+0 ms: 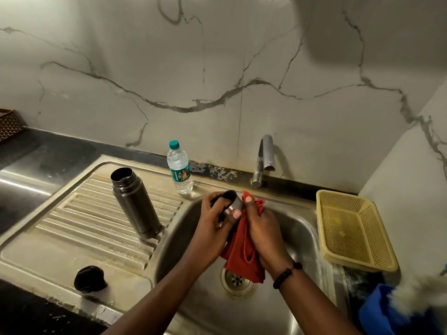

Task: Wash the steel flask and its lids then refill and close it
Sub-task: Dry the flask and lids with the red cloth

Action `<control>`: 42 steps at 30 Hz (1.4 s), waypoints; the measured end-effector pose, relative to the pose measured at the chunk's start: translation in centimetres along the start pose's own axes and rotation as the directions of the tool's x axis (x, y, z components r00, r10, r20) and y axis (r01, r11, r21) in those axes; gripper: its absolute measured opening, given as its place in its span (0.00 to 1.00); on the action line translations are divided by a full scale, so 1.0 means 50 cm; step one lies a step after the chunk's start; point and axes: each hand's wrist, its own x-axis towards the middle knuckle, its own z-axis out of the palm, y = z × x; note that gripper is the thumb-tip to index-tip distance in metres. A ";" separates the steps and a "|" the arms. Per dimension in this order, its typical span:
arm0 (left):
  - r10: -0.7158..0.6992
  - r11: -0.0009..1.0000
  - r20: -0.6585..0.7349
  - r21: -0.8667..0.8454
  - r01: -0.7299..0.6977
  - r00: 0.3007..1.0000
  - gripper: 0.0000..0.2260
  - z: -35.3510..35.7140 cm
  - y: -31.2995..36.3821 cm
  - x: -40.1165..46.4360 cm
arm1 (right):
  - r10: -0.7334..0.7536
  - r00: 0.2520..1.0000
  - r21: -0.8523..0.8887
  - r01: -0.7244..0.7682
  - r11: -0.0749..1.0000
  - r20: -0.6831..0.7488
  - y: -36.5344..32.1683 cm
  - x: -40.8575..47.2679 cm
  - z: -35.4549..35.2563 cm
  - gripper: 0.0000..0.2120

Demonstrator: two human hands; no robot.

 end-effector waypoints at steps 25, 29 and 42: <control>-0.337 0.879 -0.143 -0.401 0.257 0.930 0.18 -0.017 0.037 0.026 | -0.720 0.449 -0.558 0.824 0.103 0.529 -0.004 -0.007 -0.035 0.16; -0.106 0.974 -0.224 -0.221 0.056 0.969 0.10 -0.017 0.054 0.018 | -0.259 0.897 -0.179 0.338 0.924 0.358 -0.062 -0.022 -0.025 0.13; -0.297 0.831 -0.111 -0.520 0.199 0.948 0.12 -0.049 0.056 0.071 | -0.278 0.924 -0.093 0.311 0.946 0.264 -0.101 -0.047 -0.008 0.06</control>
